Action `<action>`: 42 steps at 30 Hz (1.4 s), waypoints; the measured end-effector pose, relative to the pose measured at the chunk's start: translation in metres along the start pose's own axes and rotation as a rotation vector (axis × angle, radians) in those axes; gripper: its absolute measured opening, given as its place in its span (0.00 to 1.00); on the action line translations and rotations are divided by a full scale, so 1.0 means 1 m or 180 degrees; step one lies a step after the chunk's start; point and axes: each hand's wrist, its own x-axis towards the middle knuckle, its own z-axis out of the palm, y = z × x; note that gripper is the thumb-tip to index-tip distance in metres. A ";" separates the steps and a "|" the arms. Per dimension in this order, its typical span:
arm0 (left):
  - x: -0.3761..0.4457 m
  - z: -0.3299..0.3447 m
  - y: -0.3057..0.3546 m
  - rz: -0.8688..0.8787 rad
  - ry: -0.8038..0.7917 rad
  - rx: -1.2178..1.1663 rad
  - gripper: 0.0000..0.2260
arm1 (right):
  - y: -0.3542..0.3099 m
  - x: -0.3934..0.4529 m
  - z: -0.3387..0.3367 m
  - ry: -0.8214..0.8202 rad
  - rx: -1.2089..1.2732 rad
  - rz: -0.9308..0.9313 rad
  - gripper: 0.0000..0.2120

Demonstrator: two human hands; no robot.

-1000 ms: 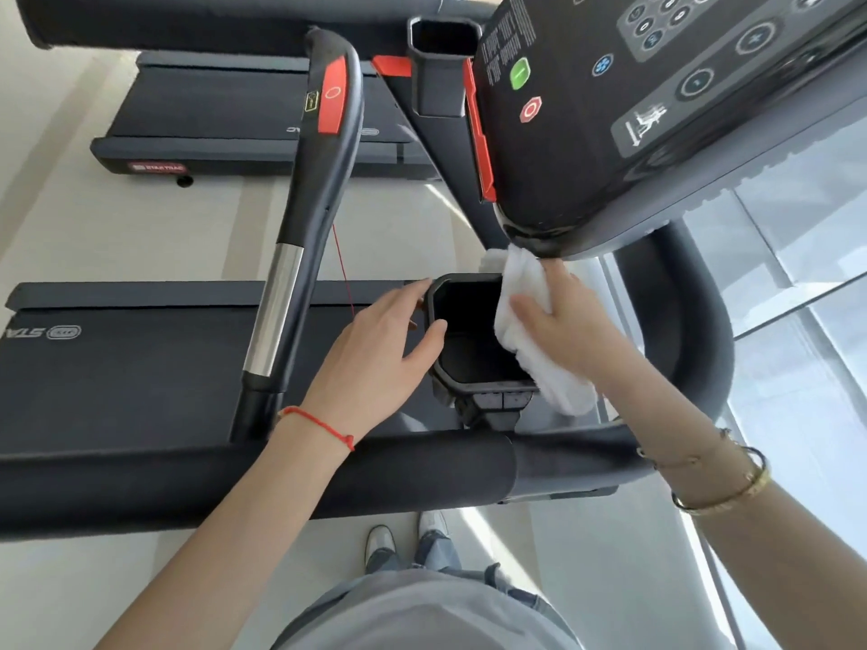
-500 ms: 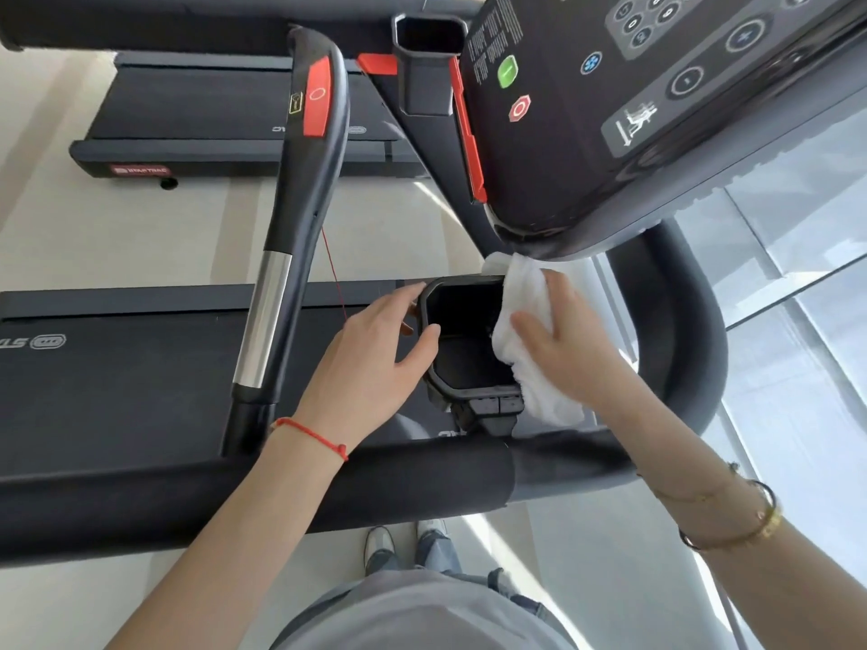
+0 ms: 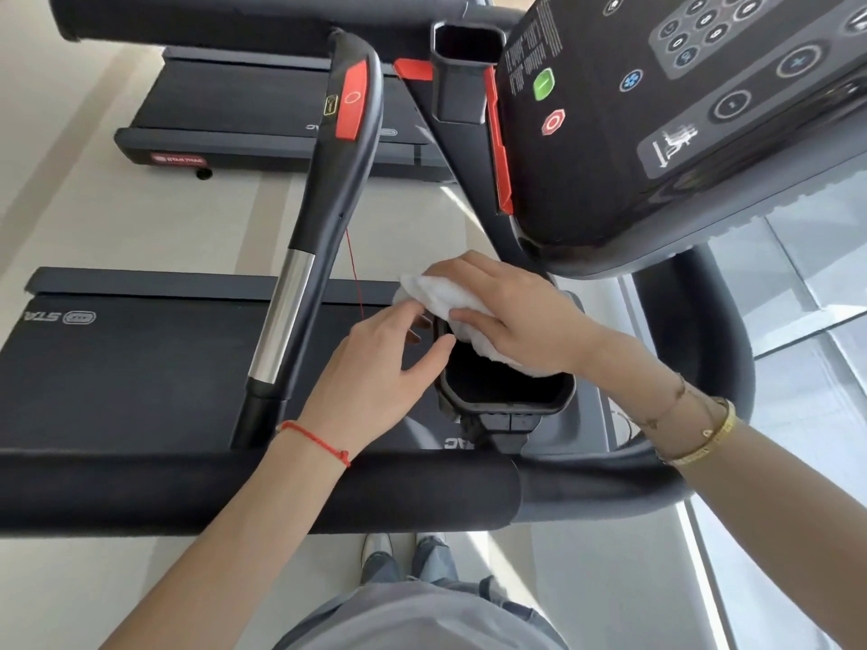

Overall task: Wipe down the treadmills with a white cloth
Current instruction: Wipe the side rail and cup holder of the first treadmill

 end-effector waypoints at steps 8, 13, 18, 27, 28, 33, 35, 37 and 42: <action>0.000 -0.001 0.003 -0.0039 -0.0045 -0.0017 0.22 | 0.019 -0.038 0.001 0.0329 -0.0114 0.0362 0.21; 0.001 -0.002 0.004 -0.0041 -0.0063 0.0030 0.15 | 0.003 0.002 0.006 0.0110 -0.0374 0.0008 0.19; 0.001 -0.002 0.004 -0.0012 -0.0069 0.0029 0.21 | 0.017 -0.037 0.009 0.0480 0.0001 0.0504 0.21; 0.002 -0.001 0.006 0.0012 -0.0080 0.0067 0.22 | -0.005 -0.080 0.035 0.1144 0.1230 0.1775 0.09; 0.002 -0.001 0.006 0.0011 -0.0082 0.0069 0.23 | -0.001 -0.071 0.032 0.1033 0.1274 0.1851 0.09; 0.001 -0.002 0.006 0.0025 -0.0109 0.0058 0.24 | 0.013 -0.049 0.020 0.0690 0.1198 0.1891 0.18; 0.001 -0.002 0.007 0.0039 -0.0096 0.0037 0.23 | 0.006 -0.063 0.021 0.0754 0.1249 0.1862 0.20; 0.001 -0.002 0.006 0.0041 -0.0089 0.0052 0.23 | 0.000 -0.080 0.020 0.0886 0.1274 0.1815 0.17; 0.002 -0.002 0.004 0.0031 -0.0090 0.0068 0.22 | -0.015 -0.116 -0.002 0.0999 0.1070 0.1322 0.09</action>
